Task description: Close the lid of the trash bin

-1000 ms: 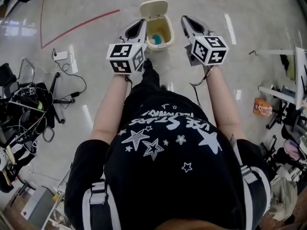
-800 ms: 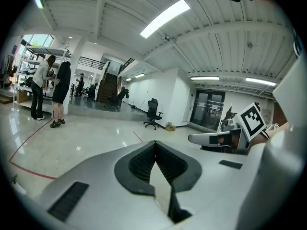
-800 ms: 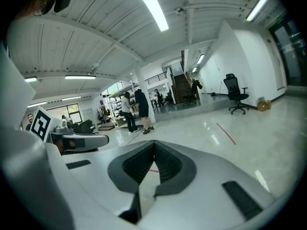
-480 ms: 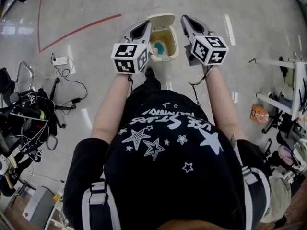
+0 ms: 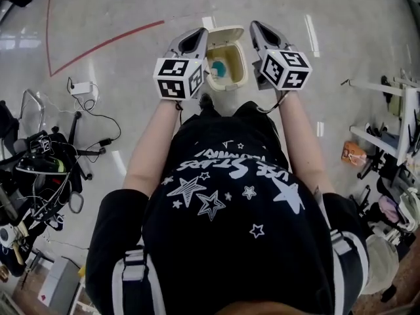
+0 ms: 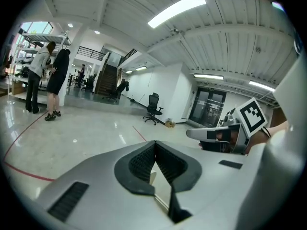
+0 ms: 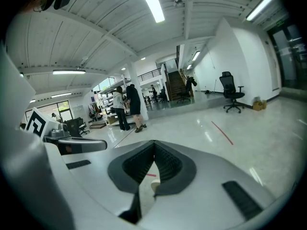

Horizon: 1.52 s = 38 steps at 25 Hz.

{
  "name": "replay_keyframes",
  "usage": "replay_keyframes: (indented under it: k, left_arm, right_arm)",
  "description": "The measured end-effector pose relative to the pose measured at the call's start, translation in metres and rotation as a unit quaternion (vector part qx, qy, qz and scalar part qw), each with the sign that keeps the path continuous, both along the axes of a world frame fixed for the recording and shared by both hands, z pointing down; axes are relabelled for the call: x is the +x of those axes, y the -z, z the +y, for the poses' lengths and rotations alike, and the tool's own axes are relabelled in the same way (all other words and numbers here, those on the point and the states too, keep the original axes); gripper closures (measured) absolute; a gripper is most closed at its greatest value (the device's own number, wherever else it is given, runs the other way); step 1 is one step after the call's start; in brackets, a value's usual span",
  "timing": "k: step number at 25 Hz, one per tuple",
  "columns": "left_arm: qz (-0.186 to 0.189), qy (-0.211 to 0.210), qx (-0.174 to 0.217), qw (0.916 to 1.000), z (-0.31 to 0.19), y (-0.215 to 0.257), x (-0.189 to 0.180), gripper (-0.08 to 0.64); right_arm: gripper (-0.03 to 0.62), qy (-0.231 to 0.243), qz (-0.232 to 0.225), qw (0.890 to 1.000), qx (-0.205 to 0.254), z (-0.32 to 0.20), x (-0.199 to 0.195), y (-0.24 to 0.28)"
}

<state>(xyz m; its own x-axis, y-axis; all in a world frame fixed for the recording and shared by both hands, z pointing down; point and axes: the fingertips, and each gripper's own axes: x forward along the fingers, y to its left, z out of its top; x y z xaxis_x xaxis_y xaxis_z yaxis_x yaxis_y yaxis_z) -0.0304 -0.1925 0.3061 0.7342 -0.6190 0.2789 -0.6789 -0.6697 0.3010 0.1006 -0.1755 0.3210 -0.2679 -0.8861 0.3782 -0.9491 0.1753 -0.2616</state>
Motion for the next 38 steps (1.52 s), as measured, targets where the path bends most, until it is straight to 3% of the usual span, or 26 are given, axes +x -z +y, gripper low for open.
replay_keyframes:
  k: [7,22,28,38]
  left_arm:
    - [-0.008,0.017,-0.014,0.9997,-0.02,-0.015,0.008,0.549]
    - [-0.046,0.097,-0.047,0.9931,-0.064,-0.058,0.053,0.549]
    - [-0.071,0.13,-0.069,0.9866,-0.075,-0.087,0.061,0.549]
    - [-0.101,0.19,-0.1,0.9714,-0.091,-0.14,0.079,0.549]
  right_arm:
    - [0.586,0.011,-0.004,1.0,-0.014,-0.02,0.014,-0.015]
    - [0.587,0.104,-0.018,0.993,-0.056,-0.084,0.056,-0.058]
    - [0.586,0.146,-0.028,0.986,-0.08,-0.101,0.06,-0.088]
    - [0.586,0.244,-0.012,0.964,-0.101,-0.121,0.055,-0.143]
